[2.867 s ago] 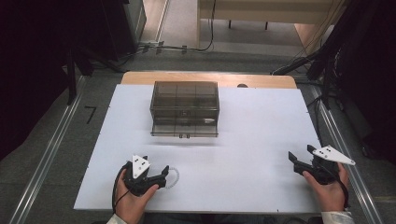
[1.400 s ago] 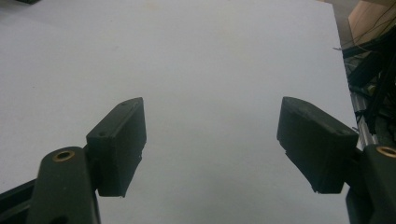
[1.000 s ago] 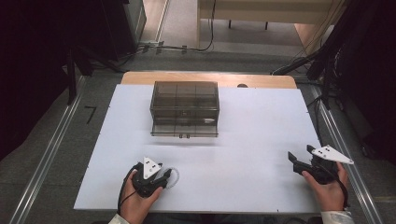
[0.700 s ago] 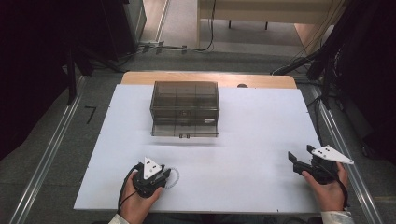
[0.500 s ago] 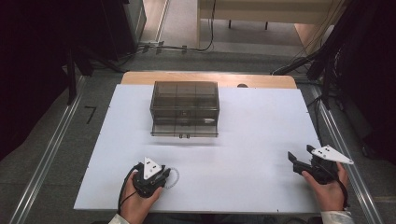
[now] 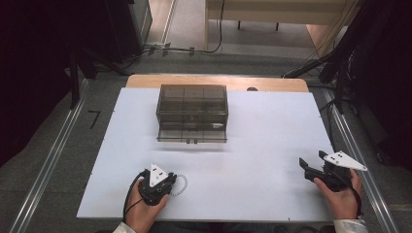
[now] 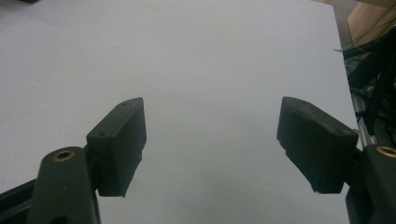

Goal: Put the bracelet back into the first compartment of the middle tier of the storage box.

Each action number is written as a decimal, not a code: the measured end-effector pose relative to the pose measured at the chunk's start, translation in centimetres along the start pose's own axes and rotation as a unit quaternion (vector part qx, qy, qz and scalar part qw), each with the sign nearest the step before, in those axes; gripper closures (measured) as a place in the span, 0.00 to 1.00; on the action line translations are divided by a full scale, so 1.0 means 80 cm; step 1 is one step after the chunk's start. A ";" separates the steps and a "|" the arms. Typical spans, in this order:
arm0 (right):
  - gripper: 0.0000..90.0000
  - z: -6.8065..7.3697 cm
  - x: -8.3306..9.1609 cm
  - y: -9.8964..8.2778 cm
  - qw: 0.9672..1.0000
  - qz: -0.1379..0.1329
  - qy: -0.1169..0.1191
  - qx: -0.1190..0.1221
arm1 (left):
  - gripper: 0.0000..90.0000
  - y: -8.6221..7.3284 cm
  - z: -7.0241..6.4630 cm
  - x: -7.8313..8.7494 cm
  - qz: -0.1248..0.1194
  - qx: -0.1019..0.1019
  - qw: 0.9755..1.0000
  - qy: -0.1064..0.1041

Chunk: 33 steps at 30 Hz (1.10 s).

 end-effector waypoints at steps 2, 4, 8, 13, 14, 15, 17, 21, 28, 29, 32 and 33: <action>0.25 0.000 0.000 0.000 1.000 0.000 0.000 0.000 | 0.94 0.000 0.000 0.000 0.000 -0.001 1.000 0.000; 0.25 0.000 0.000 0.000 1.000 0.000 0.000 0.000 | 0.95 0.000 0.000 0.000 -0.001 0.001 1.000 -0.002; 0.25 0.001 -0.001 0.000 1.000 0.001 -0.001 0.001 | 0.96 0.000 0.000 0.000 -0.002 0.000 1.000 -0.002; 0.25 0.000 -0.001 0.000 1.000 0.000 -0.001 0.000 | 0.97 0.000 0.000 0.000 -0.003 0.002 1.000 -0.004; 0.25 0.000 0.000 0.000 1.000 0.000 -0.001 0.000 | 0.97 0.000 0.000 0.000 -0.003 0.003 1.000 -0.004; 0.25 0.000 0.000 0.000 1.000 0.000 -0.001 0.000 | 0.97 0.000 0.001 0.000 -0.003 0.004 1.000 -0.006; 0.25 -0.001 0.000 0.000 1.000 0.000 -0.002 0.000 | 0.98 0.000 0.002 0.000 -0.001 0.012 1.000 -0.011; 0.25 0.000 0.001 0.000 1.000 -0.001 0.000 0.000 | 0.98 0.001 0.006 0.000 0.004 0.031 0.999 -0.022; 0.25 0.000 0.001 0.000 1.000 0.000 -0.001 0.001 | 0.98 0.003 0.006 0.002 -0.007 0.036 0.999 -0.027; 0.25 0.000 0.001 0.000 1.000 0.000 -0.001 0.001 | 0.98 0.003 0.006 0.003 -0.009 0.037 0.999 -0.027; 0.25 0.000 0.001 0.000 1.000 0.000 -0.002 0.002 | 0.98 0.005 0.008 0.004 -0.014 0.040 0.999 -0.025; 0.25 0.000 0.001 0.000 1.000 0.000 -0.002 0.002 | 0.98 0.005 0.008 0.005 -0.017 0.042 0.999 -0.024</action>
Point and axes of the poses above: each handheld gripper's, and its own axes: x roughly backward along the jaws, y roughly out of its top, z roughly to its left, the point moved 5 cm from there along -x, roughly forward along the jaws, and after that the axes turned 9 degrees about y, right-handed, at the moved point
